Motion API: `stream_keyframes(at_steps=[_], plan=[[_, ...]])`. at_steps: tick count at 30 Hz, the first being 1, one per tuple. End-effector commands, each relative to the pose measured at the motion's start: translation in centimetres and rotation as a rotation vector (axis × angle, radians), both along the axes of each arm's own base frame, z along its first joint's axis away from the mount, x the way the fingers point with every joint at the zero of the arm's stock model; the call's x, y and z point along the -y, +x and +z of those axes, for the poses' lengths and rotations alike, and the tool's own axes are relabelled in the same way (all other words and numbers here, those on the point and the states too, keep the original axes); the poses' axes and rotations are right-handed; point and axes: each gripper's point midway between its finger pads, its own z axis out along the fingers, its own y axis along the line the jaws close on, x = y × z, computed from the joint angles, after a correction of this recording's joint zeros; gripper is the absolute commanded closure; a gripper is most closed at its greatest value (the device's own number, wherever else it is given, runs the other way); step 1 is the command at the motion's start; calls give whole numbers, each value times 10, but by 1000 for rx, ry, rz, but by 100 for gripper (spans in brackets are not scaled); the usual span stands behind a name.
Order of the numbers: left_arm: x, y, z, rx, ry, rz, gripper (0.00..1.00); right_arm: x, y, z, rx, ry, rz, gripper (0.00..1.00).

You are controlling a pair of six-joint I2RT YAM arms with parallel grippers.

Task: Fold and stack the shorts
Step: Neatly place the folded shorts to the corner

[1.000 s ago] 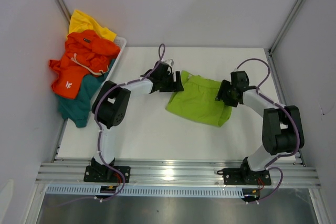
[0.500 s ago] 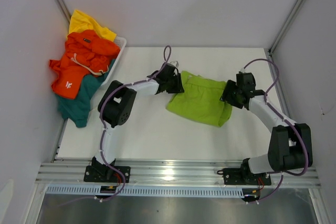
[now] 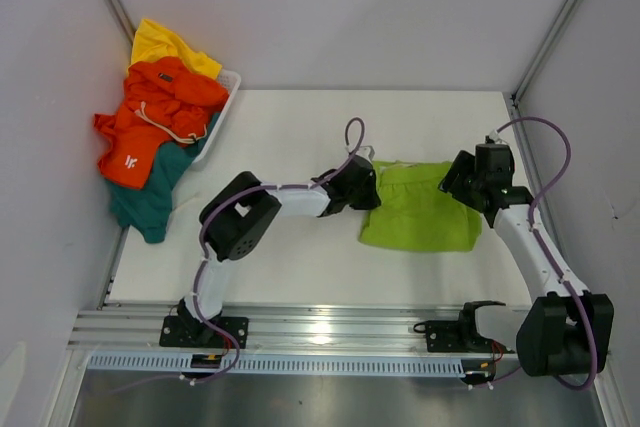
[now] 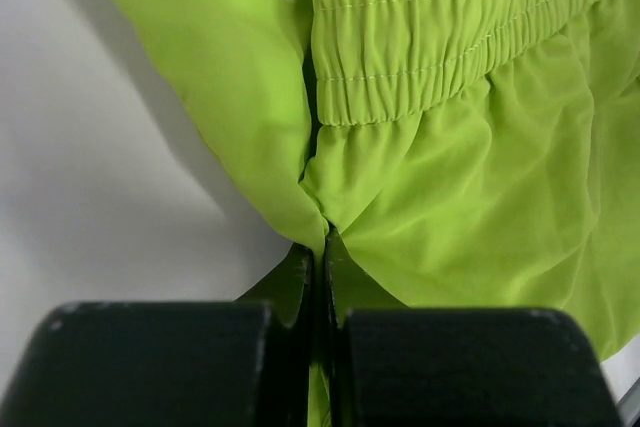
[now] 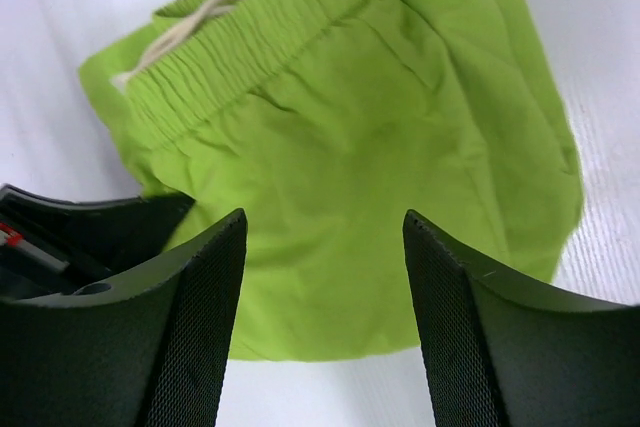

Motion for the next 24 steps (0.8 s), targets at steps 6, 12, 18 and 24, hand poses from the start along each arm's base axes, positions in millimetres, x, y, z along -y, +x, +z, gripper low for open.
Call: stream_keyframes(at_steps=[6, 12, 18, 24], plan=[[65, -36, 16, 25, -25, -35, 100, 13, -8, 37, 50, 8, -37, 34], [89, -47, 36, -58, -100, 59, 100, 12, -10, 55, 95, 32, -38, 34], [123, -55, 50, -64, -163, 193, 100, 21, -10, 72, 119, 39, -72, 34], [149, -69, 52, -58, -241, 308, 100, 13, -4, 110, 191, 89, -38, 34]])
